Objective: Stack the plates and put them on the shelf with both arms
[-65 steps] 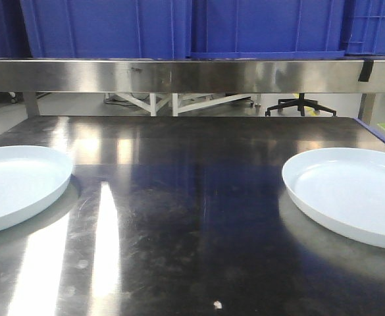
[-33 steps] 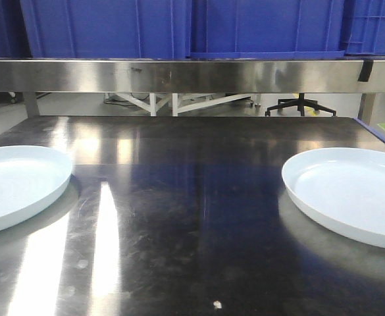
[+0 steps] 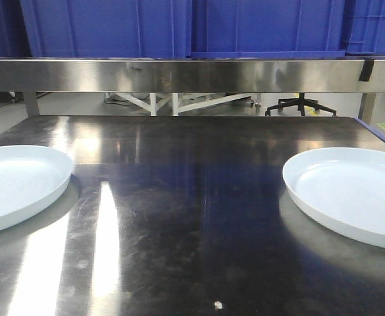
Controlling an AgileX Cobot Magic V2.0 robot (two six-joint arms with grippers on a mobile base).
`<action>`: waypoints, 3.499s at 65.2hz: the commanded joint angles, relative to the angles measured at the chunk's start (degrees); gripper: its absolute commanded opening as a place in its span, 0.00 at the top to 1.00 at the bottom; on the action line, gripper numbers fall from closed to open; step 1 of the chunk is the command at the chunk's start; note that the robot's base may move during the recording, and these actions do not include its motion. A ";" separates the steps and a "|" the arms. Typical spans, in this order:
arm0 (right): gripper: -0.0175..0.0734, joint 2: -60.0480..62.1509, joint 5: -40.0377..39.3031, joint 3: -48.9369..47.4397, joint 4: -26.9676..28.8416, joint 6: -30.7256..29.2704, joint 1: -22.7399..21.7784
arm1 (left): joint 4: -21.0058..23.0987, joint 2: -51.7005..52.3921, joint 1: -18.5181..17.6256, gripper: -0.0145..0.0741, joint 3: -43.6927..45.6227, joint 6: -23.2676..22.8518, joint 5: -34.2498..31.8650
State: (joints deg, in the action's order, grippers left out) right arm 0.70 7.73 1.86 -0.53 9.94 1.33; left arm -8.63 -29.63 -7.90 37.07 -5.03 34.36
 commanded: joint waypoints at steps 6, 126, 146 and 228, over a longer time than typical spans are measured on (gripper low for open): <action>0.75 0.82 -5.02 -0.19 -0.15 -0.45 -0.27 | -1.65 -13.32 -0.91 0.74 12.12 -0.09 4.22; 0.75 0.42 -15.94 -1.82 -3.65 4.12 -0.11 | 0.18 -17.07 -0.91 0.74 13.81 -0.09 3.49; 0.75 -17.34 9.56 -24.24 -3.00 8.13 -0.11 | 0.21 -17.07 -0.91 0.74 13.81 -0.09 4.07; 0.17 -44.14 16.11 -37.90 -2.33 7.89 -0.11 | 2.86 -25.81 -0.91 0.34 13.81 0.33 6.77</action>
State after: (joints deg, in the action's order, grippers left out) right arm -43.43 27.76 -33.78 -2.36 18.43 1.33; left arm -6.00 -53.35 -8.38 48.89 -4.42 44.24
